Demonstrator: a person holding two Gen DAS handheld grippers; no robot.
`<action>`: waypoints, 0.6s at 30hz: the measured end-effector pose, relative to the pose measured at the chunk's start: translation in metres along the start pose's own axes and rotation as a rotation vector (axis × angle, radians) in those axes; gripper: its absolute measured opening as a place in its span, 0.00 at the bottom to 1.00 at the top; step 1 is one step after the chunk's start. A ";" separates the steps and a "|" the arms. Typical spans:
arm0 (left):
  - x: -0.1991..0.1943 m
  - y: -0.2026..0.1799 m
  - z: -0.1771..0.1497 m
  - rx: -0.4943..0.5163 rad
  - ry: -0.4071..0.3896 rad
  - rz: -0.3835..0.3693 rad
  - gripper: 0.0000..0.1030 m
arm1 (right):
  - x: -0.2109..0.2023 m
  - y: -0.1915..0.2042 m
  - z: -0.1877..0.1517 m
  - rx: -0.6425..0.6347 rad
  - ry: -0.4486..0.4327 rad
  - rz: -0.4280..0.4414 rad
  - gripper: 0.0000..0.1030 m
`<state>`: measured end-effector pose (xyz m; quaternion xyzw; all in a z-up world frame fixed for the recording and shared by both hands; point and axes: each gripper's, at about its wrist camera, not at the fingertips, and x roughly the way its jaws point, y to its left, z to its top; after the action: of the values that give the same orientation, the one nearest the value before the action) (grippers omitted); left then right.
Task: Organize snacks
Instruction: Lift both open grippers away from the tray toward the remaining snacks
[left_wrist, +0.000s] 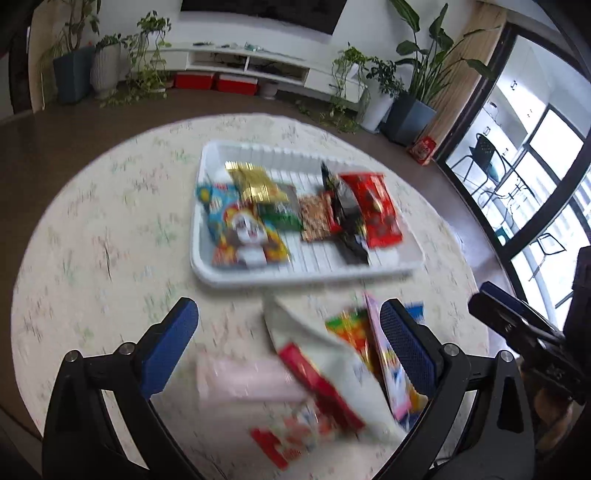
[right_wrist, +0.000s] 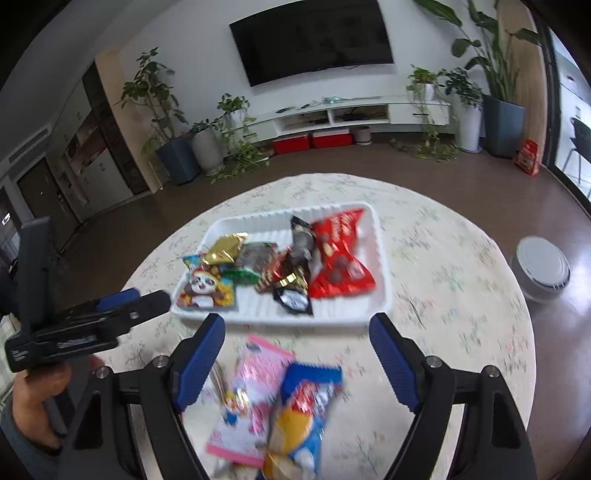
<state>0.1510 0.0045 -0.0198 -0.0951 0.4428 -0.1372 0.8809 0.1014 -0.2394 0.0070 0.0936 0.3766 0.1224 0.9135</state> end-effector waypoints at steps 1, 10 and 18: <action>0.000 -0.002 -0.011 -0.011 0.013 -0.002 0.97 | -0.002 -0.005 -0.008 0.025 0.001 0.000 0.80; 0.006 -0.031 -0.069 -0.035 0.093 -0.011 0.88 | 0.002 -0.034 -0.050 0.150 0.004 -0.017 0.80; 0.016 -0.050 -0.068 0.006 0.144 0.039 0.46 | 0.002 -0.054 -0.060 0.218 0.012 -0.001 0.74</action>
<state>0.0975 -0.0509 -0.0575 -0.0736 0.5063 -0.1277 0.8496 0.0689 -0.2850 -0.0504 0.1917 0.3933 0.0809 0.8956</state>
